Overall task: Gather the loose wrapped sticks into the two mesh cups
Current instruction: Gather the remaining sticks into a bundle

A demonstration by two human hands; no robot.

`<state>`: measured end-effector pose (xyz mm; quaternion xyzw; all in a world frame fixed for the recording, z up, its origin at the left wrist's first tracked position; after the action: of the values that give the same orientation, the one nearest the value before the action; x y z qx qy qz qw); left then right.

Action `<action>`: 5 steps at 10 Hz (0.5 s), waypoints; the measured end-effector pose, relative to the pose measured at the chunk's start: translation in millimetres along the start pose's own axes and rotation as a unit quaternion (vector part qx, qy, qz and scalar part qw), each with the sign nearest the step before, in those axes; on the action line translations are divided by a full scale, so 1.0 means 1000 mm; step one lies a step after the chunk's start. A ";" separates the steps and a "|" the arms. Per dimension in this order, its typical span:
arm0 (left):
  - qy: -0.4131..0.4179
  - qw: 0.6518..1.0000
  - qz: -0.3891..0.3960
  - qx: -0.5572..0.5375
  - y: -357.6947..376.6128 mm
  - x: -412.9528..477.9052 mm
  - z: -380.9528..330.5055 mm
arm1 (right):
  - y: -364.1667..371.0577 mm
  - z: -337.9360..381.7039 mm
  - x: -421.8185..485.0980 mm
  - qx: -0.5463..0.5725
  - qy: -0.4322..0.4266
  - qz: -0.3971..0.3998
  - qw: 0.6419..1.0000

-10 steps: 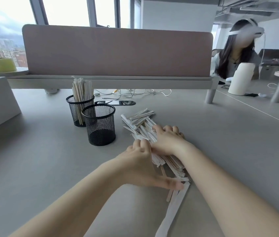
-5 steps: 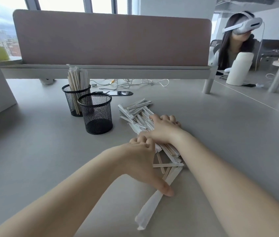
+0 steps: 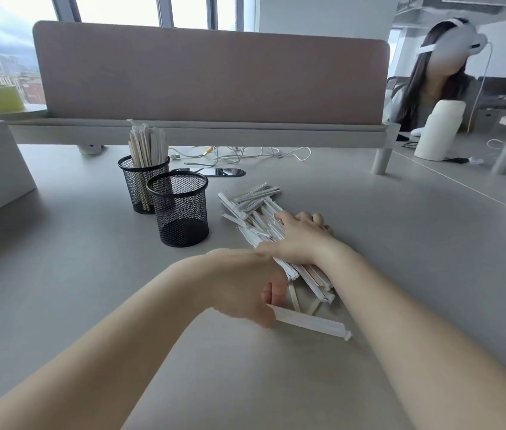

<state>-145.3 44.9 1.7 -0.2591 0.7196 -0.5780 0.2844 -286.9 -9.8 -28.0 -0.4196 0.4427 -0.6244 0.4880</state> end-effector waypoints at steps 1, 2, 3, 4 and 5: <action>0.021 1.000 -0.007 0.017 0.001 0.001 0.003 | 0.000 0.000 0.000 -0.001 0.001 0.001 1.000; 0.013 1.000 -0.005 0.018 0.000 0.002 0.011 | -0.002 -0.001 0.000 0.007 0.001 -0.001 1.000; -0.008 0.998 -0.041 0.037 0.000 0.002 0.021 | -0.004 -0.003 0.000 0.023 0.003 -0.004 1.000; -0.024 0.995 -0.091 0.037 0.001 0.007 0.033 | -0.007 -0.003 0.000 0.038 0.004 -0.002 0.999; -0.048 0.993 -0.098 0.035 0.002 0.010 0.042 | -0.009 -0.001 0.001 0.040 0.005 -0.010 0.999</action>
<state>-123.0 9.5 -8.9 -0.3461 0.6554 -0.6148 0.2696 -290.2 -9.7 -19.6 -0.4012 0.4149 -0.6488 0.4960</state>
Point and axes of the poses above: each hand's wrist, its own x-axis towards the middle knuckle, its own y-axis out of the palm, z = x × y, the point moved 2 cm from there along x, towards the middle knuckle, and after that the axes turned 8 degrees about -z, right-handed, at the moved point
